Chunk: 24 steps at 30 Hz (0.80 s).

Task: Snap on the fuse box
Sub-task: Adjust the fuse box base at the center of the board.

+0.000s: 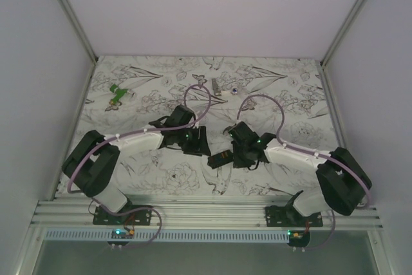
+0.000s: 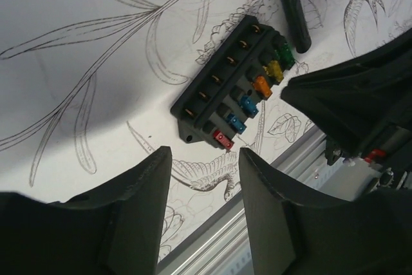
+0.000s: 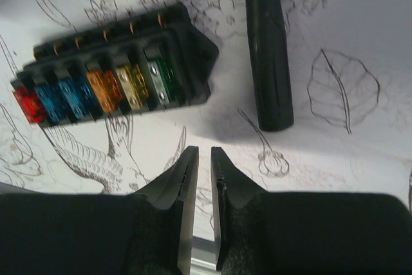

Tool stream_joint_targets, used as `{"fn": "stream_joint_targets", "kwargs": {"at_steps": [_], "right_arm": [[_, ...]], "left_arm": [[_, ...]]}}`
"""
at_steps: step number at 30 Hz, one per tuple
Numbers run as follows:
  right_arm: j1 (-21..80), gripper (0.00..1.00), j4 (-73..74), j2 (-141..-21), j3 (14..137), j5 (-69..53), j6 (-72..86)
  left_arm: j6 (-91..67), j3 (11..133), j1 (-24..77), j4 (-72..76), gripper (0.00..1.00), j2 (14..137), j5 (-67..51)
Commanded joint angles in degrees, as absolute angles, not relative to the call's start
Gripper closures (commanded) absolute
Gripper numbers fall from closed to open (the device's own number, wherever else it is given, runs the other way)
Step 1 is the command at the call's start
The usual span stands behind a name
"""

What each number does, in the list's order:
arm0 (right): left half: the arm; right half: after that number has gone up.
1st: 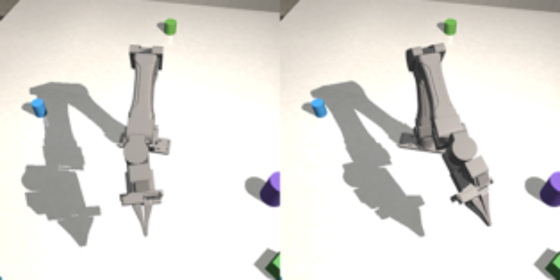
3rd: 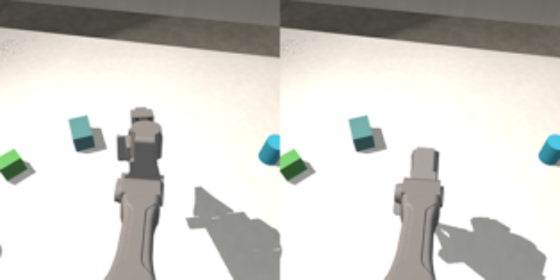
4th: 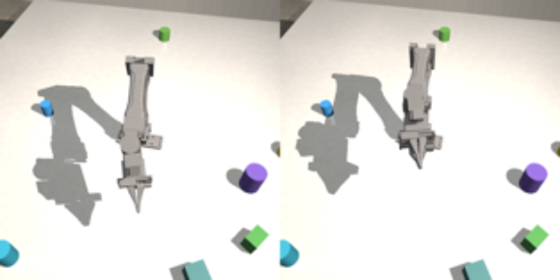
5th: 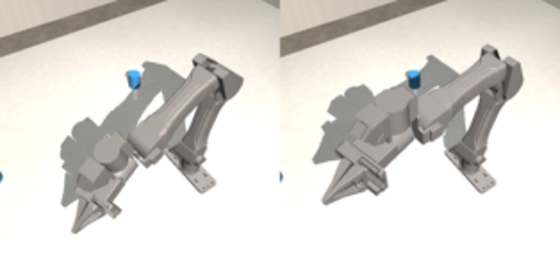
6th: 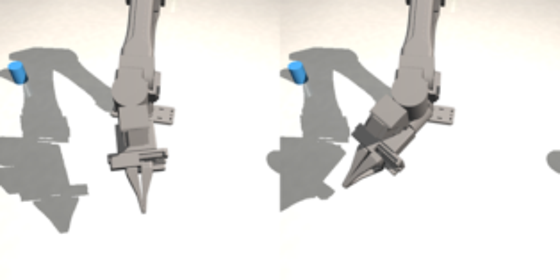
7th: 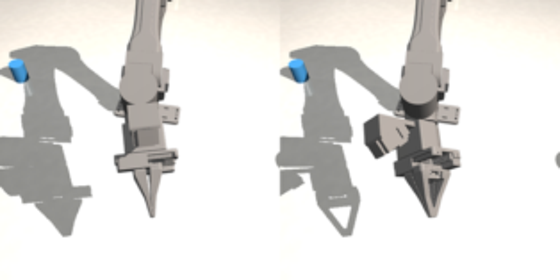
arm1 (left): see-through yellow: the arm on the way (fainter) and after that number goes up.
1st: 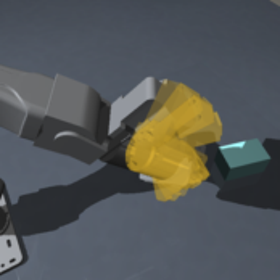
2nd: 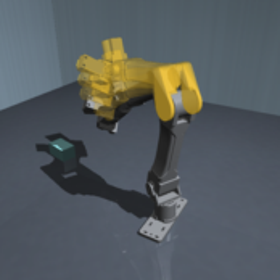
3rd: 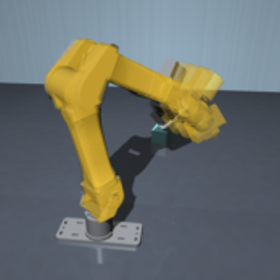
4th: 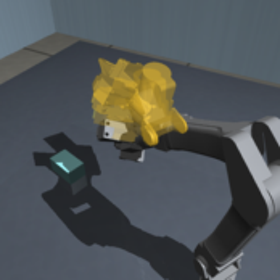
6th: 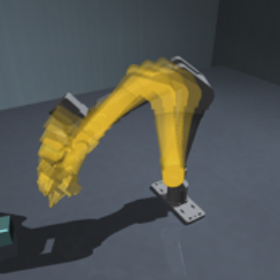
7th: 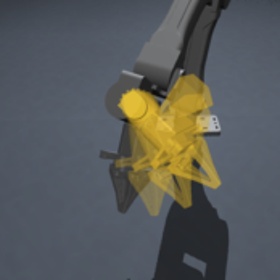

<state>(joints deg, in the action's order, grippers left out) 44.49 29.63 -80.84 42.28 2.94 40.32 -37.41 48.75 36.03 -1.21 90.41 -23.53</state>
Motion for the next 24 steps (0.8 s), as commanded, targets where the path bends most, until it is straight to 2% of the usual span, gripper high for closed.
{"fn": "stream_joint_targets", "kwargs": {"at_steps": [1, 10, 14, 24], "right_arm": [[43.3, 0.81, 21.6, -83.9, 44.7, 3.8, 39.0], [42.7, 0.82, 15.2, -95.2, 53.5, 0.1, 30.8], [42.7, 0.79, 13.5, -96.6, 55.5, -0.8, 28.7], [42.7, 0.63, 7.0, -83.7, 43.4, -9.7, 35.1]], "left_arm": [[-36.8, 50.9, 36.6, -0.1, 0.52, 93.2, -26.6], [-38.5, 50.5, 36.6, 1.2, 0.59, 95.1, -27.2], [-39.4, 49.2, 36.6, 1.3, 0.6, 93.6, -26.6], [-42.8, 44.2, 35.7, 1.3, 0.58, 88.1, -23.4]]}}
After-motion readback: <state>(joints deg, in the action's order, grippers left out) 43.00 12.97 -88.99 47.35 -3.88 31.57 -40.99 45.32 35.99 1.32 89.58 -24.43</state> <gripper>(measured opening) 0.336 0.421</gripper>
